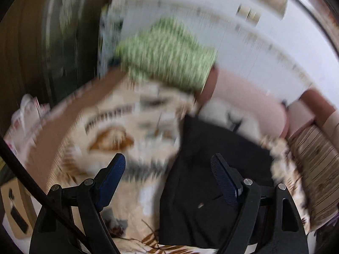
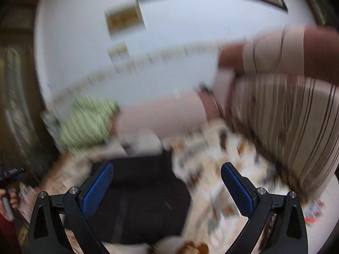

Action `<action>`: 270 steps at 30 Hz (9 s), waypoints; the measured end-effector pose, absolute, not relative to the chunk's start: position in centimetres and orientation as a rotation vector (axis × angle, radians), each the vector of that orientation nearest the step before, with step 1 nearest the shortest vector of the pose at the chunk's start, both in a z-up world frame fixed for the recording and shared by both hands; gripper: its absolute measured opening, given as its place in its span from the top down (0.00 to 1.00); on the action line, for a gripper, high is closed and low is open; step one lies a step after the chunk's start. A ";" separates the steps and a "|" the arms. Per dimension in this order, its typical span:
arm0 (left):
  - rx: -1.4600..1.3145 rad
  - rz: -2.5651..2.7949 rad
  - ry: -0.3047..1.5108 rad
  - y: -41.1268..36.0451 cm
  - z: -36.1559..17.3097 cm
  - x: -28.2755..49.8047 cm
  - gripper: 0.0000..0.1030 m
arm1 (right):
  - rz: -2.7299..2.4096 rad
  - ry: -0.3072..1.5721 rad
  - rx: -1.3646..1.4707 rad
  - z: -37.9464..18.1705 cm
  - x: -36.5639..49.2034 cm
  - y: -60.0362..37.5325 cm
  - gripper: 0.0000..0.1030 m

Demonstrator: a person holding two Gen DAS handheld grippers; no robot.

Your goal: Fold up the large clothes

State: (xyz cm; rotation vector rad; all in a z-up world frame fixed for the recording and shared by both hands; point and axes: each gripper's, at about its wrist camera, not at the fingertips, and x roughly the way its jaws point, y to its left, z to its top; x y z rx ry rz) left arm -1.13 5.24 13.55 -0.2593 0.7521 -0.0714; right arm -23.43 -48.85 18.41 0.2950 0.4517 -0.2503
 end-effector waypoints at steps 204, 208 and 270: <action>-0.475 0.057 0.781 1.3 2.4 14.4 0.16 | -0.162 0.808 0.227 4.6 21.2 -37.1 0.36; -0.465 0.056 0.793 1.0 2.0 14.6 0.16 | -0.383 0.814 0.433 0.8 19.4 -47.7 0.36; -0.624 -0.433 0.977 -6.9 -4.2 20.5 0.28 | 0.006 0.715 0.972 -8.6 9.7 -50.9 0.06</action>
